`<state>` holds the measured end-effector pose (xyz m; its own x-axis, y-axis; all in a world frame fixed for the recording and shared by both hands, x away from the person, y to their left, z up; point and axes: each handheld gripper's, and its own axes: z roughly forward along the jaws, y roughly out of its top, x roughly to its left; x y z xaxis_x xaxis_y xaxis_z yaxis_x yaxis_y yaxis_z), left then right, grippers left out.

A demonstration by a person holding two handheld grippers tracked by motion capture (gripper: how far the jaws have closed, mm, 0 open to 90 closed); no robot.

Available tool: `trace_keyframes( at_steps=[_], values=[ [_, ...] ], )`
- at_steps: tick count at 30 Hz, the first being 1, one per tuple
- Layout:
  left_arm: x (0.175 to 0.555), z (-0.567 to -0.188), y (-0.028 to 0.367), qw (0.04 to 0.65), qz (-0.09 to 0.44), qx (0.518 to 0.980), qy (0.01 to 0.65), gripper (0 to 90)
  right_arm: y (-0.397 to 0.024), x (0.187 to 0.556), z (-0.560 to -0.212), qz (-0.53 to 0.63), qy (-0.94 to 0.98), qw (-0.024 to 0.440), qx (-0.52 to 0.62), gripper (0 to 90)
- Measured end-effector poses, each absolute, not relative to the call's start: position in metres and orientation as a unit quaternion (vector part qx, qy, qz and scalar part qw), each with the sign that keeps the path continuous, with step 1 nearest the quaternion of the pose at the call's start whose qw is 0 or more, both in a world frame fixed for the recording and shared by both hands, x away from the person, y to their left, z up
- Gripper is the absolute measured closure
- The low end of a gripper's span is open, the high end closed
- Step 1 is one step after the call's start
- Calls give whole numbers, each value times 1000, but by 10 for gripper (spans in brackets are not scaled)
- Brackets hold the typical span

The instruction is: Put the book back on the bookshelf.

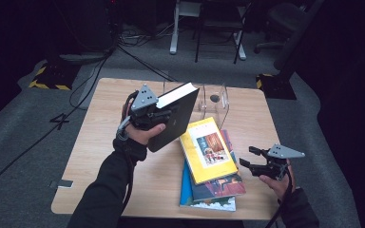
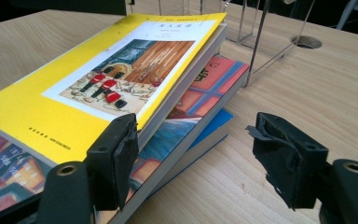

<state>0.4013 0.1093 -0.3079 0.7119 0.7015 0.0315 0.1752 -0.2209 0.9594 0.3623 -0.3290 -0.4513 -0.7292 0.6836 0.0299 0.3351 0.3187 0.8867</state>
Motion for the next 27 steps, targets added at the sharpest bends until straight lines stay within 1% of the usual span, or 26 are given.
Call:
trace_keyframes(
  at_steps=[3, 10, 13, 16, 21, 27],
  values=[
    [411, -309, 111, 535, 253, 745, 308, 528, -328, 363, -453, 485, 793, 177, 323, 315],
    [433, -316, 113, 525, 266, 731, 346, 529, -326, 363, -456, 481, 796, 175, 322, 316],
    [444, -318, 109, 513, 275, 729, 360, 529, -325, 363, -457, 480, 798, 173, 321, 316],
    [452, -321, 105, 517, 274, 719, 375, 529, -323, 363, -458, 478, 800, 174, 318, 317],
    [462, -324, 97, 512, 279, 714, 387, 529, -322, 363, -459, 476, 802, 173, 316, 317],
    [475, -328, 82, 495, 298, 704, 414, 529, -320, 362, -460, 480, 802, 169, 313, 318]
  ],
)
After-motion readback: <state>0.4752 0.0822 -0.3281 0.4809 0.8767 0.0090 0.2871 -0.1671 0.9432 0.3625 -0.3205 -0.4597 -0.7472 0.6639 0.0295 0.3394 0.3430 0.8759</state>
